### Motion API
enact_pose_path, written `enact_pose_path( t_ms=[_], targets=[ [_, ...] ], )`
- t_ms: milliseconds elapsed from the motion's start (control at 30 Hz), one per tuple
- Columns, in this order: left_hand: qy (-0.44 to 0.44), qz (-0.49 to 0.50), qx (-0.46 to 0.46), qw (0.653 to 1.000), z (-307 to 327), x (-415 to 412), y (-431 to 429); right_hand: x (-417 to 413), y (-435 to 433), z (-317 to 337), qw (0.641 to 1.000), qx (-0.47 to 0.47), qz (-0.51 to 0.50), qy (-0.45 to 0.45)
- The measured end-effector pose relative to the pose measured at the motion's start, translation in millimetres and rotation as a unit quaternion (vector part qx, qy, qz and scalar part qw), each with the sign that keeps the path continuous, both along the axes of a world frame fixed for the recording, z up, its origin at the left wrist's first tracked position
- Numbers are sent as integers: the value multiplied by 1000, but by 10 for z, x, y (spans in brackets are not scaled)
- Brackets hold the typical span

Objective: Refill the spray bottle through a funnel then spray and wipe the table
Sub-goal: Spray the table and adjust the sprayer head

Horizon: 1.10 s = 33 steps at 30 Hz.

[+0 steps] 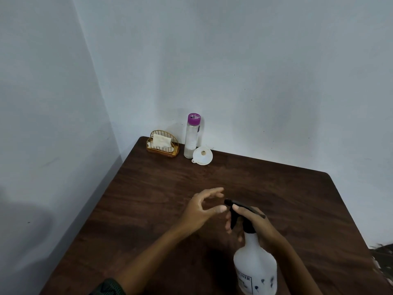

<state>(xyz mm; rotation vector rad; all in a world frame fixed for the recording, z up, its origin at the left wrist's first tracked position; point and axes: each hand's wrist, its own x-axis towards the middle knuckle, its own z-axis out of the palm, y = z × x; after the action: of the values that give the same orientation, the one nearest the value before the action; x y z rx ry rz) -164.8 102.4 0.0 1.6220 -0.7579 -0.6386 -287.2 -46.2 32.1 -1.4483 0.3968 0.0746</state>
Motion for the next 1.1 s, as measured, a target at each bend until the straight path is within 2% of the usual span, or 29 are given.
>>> enact_pose_path(
  t_ms=[67, 167, 233, 300, 467, 667, 867, 967, 1100],
  targets=[
    [-54, 45, 101, 992, -150, 129, 86, -12, -27, -25, 997, -50, -36, 38],
    [-156, 82, 313, 933, -418, 349, 278, -8, -36, -128, 983, -108, -116, 89],
    [-166, 58, 406, 897, -560, 439, 386, -3, -55, -215, 969, -129, -182, 108],
    [-148, 37, 453, 879, -658, 489, 466, -10, -73, -239, 962, -135, -207, 118],
    [-119, -36, 519, 846, -764, 520, 588, -68, -108, -148, 975, -71, -181, 109],
    [-143, -71, 552, 819, -786, 491, 627, -45, -139, -227, 957, -125, -231, 126],
    [-149, -88, 557, 812, -793, 510, 668, -101, -265, -147, 973, -74, -181, 121],
    [-151, -90, 557, 812, -807, 514, 674, -122, -273, -140, 967, -92, -217, 96],
    [-149, -91, 556, 813, -824, 523, 679, -127, -271, -201, 948, -110, -279, 106]
  ],
)
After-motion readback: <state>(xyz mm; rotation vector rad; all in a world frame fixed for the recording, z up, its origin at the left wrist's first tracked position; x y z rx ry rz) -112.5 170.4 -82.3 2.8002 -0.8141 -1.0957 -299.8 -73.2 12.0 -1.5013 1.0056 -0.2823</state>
